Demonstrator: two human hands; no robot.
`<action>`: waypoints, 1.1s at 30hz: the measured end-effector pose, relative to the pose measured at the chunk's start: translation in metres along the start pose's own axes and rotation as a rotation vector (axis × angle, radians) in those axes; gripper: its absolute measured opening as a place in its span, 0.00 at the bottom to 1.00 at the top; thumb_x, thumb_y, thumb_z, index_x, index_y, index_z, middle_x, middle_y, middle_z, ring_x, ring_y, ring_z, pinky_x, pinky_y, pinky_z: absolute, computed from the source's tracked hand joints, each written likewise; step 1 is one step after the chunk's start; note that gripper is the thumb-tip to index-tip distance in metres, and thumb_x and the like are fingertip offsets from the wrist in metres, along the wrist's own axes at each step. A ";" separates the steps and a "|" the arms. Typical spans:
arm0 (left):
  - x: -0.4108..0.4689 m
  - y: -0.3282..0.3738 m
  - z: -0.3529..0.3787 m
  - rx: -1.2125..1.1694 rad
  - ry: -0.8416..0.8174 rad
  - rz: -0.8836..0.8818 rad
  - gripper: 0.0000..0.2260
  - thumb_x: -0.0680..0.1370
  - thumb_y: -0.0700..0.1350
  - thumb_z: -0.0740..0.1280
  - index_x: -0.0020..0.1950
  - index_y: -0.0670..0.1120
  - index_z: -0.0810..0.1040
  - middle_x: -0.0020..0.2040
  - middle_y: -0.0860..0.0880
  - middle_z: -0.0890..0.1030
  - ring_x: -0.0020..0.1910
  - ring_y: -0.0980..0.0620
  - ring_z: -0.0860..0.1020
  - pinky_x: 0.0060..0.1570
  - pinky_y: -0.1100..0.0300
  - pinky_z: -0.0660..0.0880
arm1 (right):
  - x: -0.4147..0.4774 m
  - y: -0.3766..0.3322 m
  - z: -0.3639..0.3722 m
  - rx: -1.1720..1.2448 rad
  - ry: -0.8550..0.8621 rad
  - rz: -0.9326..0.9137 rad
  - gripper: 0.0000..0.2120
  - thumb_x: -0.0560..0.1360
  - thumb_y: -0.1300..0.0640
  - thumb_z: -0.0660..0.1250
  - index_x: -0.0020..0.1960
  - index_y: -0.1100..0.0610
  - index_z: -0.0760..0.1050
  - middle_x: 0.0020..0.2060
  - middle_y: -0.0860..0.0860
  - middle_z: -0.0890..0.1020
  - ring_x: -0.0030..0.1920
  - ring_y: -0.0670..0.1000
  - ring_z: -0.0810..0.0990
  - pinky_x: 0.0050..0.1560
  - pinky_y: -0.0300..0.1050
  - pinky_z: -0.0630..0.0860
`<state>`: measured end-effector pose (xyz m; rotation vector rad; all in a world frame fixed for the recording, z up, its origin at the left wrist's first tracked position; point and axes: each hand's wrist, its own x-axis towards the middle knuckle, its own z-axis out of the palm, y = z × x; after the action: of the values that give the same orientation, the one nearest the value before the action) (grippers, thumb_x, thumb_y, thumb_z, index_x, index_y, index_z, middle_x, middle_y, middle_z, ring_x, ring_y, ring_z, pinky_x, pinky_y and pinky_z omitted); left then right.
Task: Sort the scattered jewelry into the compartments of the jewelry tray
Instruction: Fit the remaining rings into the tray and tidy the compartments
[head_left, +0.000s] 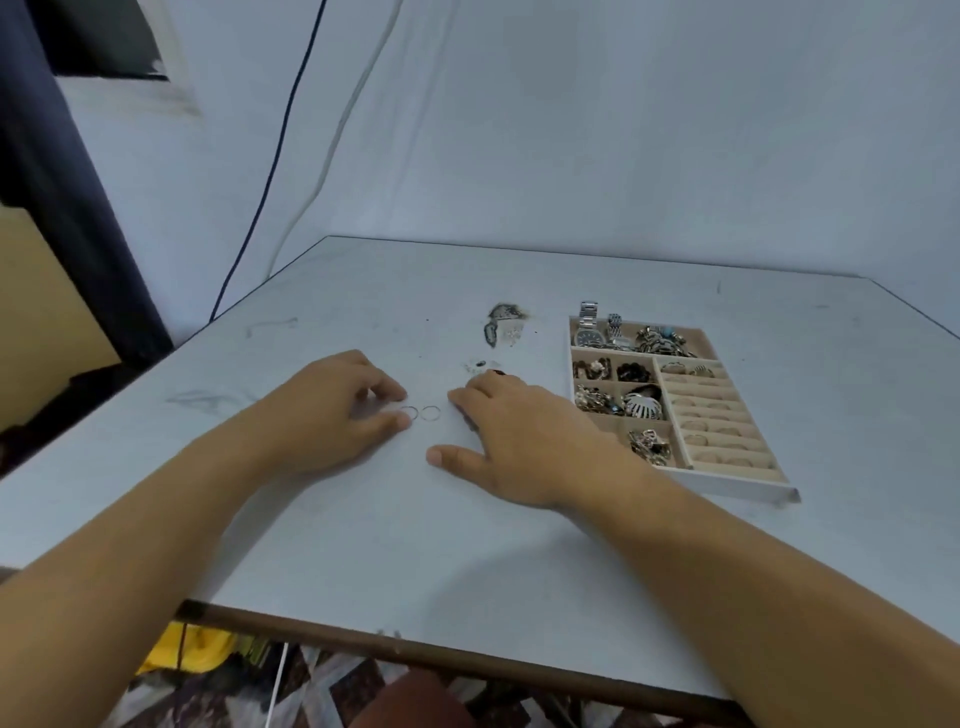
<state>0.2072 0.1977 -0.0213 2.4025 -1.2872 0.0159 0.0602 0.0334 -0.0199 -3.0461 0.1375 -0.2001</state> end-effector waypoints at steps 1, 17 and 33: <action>0.001 -0.001 0.000 -0.022 0.000 -0.007 0.12 0.72 0.59 0.69 0.52 0.58 0.80 0.49 0.59 0.75 0.47 0.61 0.75 0.46 0.68 0.68 | 0.001 0.000 0.002 -0.014 0.004 0.004 0.32 0.74 0.31 0.52 0.66 0.53 0.68 0.60 0.50 0.72 0.62 0.53 0.70 0.58 0.51 0.72; 0.004 0.003 -0.001 -0.190 -0.078 -0.039 0.05 0.73 0.48 0.70 0.39 0.53 0.76 0.35 0.55 0.78 0.34 0.59 0.73 0.36 0.70 0.69 | 0.005 0.005 0.002 0.064 -0.015 -0.002 0.28 0.75 0.34 0.56 0.68 0.51 0.68 0.59 0.47 0.72 0.61 0.49 0.70 0.60 0.49 0.71; -0.015 0.006 0.007 -0.194 0.379 0.058 0.04 0.74 0.43 0.72 0.47 0.49 0.84 0.40 0.58 0.82 0.42 0.61 0.77 0.44 0.69 0.72 | 0.056 0.007 -0.003 0.347 -0.150 0.046 0.05 0.74 0.45 0.67 0.49 0.43 0.75 0.45 0.44 0.70 0.49 0.48 0.69 0.59 0.53 0.72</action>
<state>0.1929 0.2041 -0.0283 2.0722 -1.1232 0.3317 0.1145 0.0205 -0.0108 -2.6964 0.1448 0.0087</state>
